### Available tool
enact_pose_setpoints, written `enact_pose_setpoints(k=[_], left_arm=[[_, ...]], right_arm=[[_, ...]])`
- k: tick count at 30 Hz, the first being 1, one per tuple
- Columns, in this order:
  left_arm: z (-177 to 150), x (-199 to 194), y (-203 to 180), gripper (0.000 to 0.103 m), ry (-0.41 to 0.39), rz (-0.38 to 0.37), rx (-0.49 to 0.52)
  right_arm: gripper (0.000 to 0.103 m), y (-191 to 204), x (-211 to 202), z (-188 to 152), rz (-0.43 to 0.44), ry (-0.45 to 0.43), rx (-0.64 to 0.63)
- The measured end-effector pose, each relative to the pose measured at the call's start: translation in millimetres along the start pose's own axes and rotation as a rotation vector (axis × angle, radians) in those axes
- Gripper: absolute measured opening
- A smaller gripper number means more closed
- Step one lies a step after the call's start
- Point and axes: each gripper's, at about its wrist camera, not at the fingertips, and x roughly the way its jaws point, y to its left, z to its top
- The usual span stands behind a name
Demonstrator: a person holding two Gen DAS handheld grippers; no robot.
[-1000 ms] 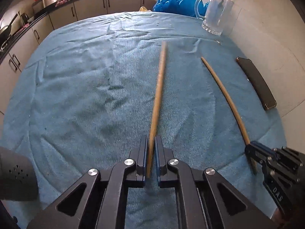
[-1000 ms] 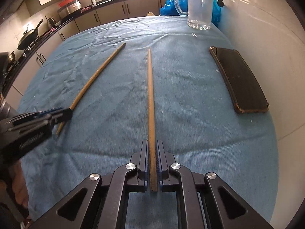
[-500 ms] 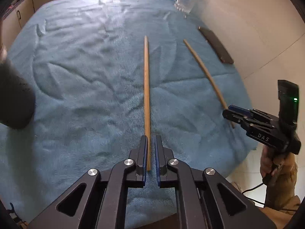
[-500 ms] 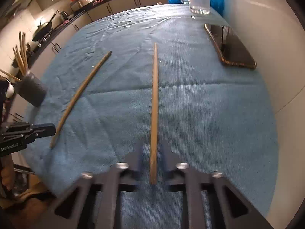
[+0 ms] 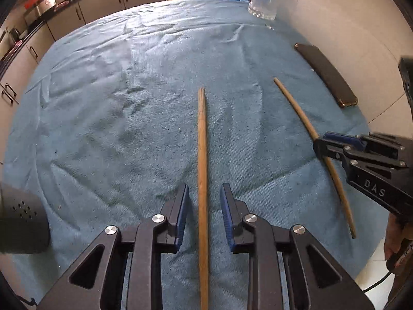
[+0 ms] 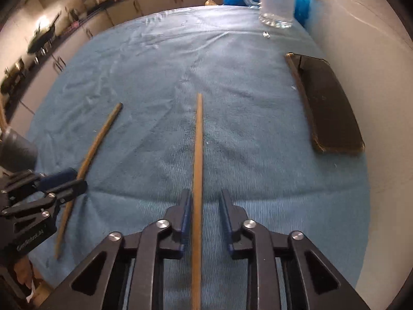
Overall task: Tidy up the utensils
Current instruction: 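Move the left tool back to the towel and grasp another chopstick, then carry the chopstick in the left tool and drop it into the dark cup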
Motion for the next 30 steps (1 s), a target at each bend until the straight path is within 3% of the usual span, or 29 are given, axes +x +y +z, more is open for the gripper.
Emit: enact_pose_setpoints(k=[10, 12, 13, 14, 21, 30], left_arm=[[26, 10, 4, 0.024, 0.020, -0.019, -0.016], [22, 9, 3, 0.017, 0.002, -0.018, -0.003], [18, 7, 4, 0.007, -0.006, -0.017, 0.001], [12, 3, 8, 0.007, -0.013, -0.028, -0.017], [-12, -50, 31, 0.007, -0.173, -0.104, -0.093], [-55, -130, 44, 0.007, -0.395, -0.124, -0.139]], right_arm=[[0.015, 8, 16, 37, -0.038, 0.085, -0.016], [0.008, 8, 16, 37, -0.040, 0.077, -0.017], [0.008, 8, 15, 35, -0.038, 0.064, -0.012], [0.008, 8, 14, 33, -0.033, 0.053, -0.008], [0.008, 11, -31, 15, 0.092, -0.170, 0.036], [0.008, 36, -95, -16, 0.138, -0.397, 0.018]])
